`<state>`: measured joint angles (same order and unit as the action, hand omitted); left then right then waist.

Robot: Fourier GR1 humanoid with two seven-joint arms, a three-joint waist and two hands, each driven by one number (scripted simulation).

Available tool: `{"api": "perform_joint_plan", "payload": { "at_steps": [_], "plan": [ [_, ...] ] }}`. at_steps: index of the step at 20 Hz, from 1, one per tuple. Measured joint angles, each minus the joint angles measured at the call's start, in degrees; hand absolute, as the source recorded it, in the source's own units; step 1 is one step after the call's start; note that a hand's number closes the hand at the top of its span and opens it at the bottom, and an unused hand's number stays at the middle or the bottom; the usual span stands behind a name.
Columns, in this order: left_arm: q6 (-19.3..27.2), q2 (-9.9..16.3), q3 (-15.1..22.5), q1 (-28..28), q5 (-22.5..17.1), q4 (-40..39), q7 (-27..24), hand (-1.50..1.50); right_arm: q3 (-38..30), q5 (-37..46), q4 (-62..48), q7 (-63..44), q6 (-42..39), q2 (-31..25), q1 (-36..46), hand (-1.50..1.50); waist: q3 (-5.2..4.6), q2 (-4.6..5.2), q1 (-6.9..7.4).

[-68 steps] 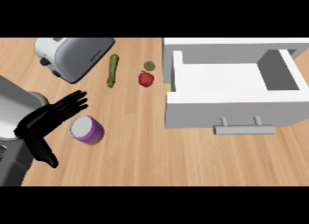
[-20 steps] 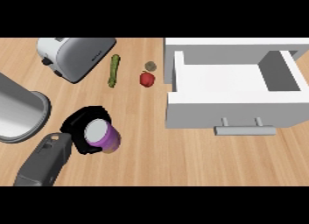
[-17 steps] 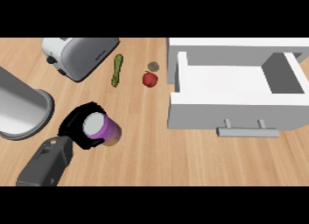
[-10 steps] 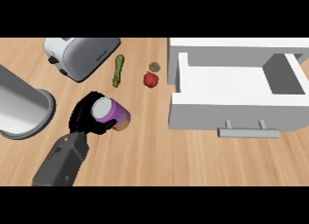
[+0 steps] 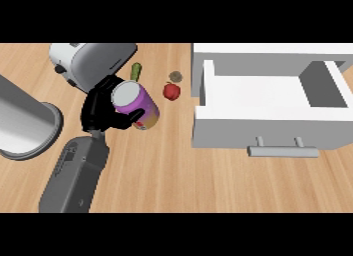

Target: Pick up the can, place it into the drawer and close the drawer

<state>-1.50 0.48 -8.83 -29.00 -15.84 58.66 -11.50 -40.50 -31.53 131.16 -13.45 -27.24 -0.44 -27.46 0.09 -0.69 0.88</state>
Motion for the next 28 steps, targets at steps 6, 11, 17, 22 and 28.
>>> {"api": "perform_joint_plan", "payload": {
  "at_steps": [6, 11, 17, 22, 28],
  "plan": [
    [10.21, -0.36, 6.10, -1.10, 0.32, 13.56, 11.00, 1.50, 0.22, -0.43, 0.33, -0.62, 0.64, -0.22, 0.60, -1.50, -0.04, 0.29, -0.68],
    [15.60, -0.10, 9.05, -4.10, 2.08, 19.43, 17.31, 1.50, -0.20, -1.09, -0.24, -0.05, -0.20, -0.56, -0.17, -1.50, -0.07, 0.46, -1.11],
    [20.85, -0.24, 11.07, -10.94, 3.20, 18.44, 21.30, 1.50, -0.73, -2.54, 0.61, -1.11, -0.41, -0.95, -0.14, -1.50, -0.08, 0.60, -1.47],
    [26.28, -0.40, 13.73, -18.30, 2.77, 14.71, 23.24, 1.50, -0.09, -1.78, -0.55, -1.18, 0.15, -1.01, 1.31, -1.50, -0.07, 0.69, -1.77],
    [31.12, -0.44, 15.55, -26.43, 1.24, 9.00, 24.06, 1.50, -0.06, -1.00, -1.86, 0.43, -1.47, -0.35, 1.35, -1.50, -0.07, 0.74, -2.04]
  ]
}}
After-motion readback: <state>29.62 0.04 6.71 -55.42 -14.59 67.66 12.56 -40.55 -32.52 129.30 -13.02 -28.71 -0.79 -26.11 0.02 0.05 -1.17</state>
